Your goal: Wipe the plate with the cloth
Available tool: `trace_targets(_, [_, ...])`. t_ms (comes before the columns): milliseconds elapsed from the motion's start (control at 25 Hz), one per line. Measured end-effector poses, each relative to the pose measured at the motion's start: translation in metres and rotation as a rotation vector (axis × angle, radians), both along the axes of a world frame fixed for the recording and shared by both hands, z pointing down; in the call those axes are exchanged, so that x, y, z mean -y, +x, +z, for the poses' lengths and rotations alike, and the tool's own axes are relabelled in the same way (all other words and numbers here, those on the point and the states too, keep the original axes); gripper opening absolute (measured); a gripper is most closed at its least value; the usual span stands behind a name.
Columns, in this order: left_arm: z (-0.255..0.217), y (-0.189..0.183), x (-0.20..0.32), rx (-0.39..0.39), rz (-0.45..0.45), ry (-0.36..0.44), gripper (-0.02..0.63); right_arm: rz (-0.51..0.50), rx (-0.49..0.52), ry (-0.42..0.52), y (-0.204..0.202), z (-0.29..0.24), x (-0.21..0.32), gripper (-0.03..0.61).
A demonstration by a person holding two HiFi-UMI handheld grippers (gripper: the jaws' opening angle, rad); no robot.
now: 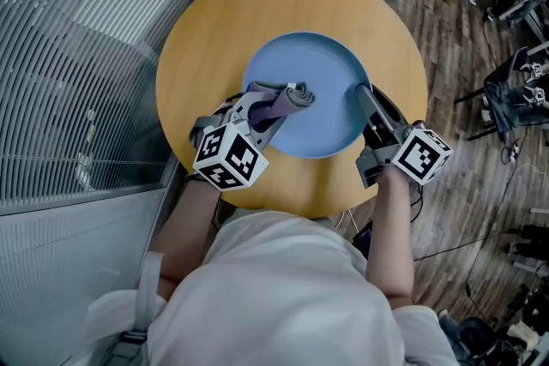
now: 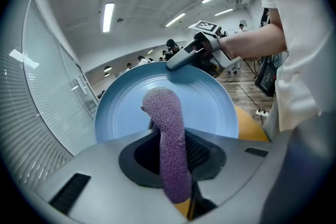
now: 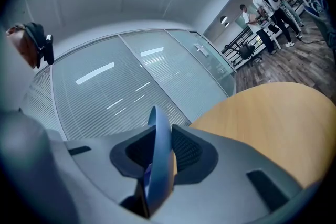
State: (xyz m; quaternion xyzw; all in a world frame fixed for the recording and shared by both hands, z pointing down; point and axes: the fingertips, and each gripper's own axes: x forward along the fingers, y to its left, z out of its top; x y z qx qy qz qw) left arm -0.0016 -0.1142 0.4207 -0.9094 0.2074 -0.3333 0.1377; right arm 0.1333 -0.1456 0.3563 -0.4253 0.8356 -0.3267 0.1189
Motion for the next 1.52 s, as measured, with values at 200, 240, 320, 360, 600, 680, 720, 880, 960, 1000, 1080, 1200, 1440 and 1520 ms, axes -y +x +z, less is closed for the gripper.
trace_targets(200, [-0.001,-0.001,-0.002,-0.037,-0.011,-0.039,0.077,-0.006,0.016,0.002,-0.003,-0.001,0.000,0.089])
trace_targets(240, [-0.001,-0.001,-0.002,-0.036,-0.011,-0.039,0.077,-0.005,0.017,0.001,-0.003,-0.001,0.000,0.089])
trace_targets(320, [-0.002,0.001,-0.003,-0.032,-0.010,-0.038,0.077,-0.004,0.018,-0.002,-0.003,-0.002,0.000,0.089])
trace_targets(360, [-0.003,0.002,-0.003,-0.030,-0.007,-0.037,0.077,-0.004,0.019,-0.002,-0.003,-0.002,0.000,0.091])
trace_targets(600, [-0.009,0.020,-0.007,-0.035,0.027,-0.027,0.077,-0.002,0.006,-0.003,-0.004,-0.004,0.000,0.092])
trace_targets(680, [-0.010,0.024,-0.009,-0.035,0.039,-0.024,0.077,-0.007,0.013,-0.001,-0.005,-0.004,0.000,0.092])
trace_targets(720, [-0.011,0.027,-0.010,-0.035,0.045,-0.023,0.077,-0.009,0.017,0.000,-0.006,-0.004,0.000,0.092])
trace_targets(880, [-0.014,0.040,-0.014,-0.037,0.072,-0.021,0.077,-0.011,0.017,0.000,-0.005,-0.005,0.000,0.094])
trace_targets(960, [-0.015,0.047,-0.016,-0.038,0.086,-0.017,0.077,-0.007,0.010,-0.001,-0.005,-0.005,0.000,0.094])
trace_targets(1000, [-0.016,0.049,-0.017,-0.039,0.092,-0.015,0.077,-0.007,0.006,0.001,-0.005,-0.006,0.000,0.094])
trace_targets(1080, [-0.020,0.054,-0.020,-0.040,0.104,-0.010,0.077,-0.009,0.005,0.002,-0.006,-0.008,0.000,0.095])
trace_targets(1200, [-0.025,0.060,-0.024,-0.020,0.124,0.013,0.077,-0.006,-0.004,0.000,-0.006,-0.011,0.000,0.095])
trace_targets(1440, [-0.021,0.075,-0.032,-0.021,0.156,0.006,0.077,-0.022,0.002,-0.005,-0.007,-0.005,0.000,0.097])
trace_targets(1520, [-0.021,0.079,-0.035,-0.005,0.176,0.014,0.077,-0.034,0.015,0.001,-0.010,-0.007,0.000,0.097])
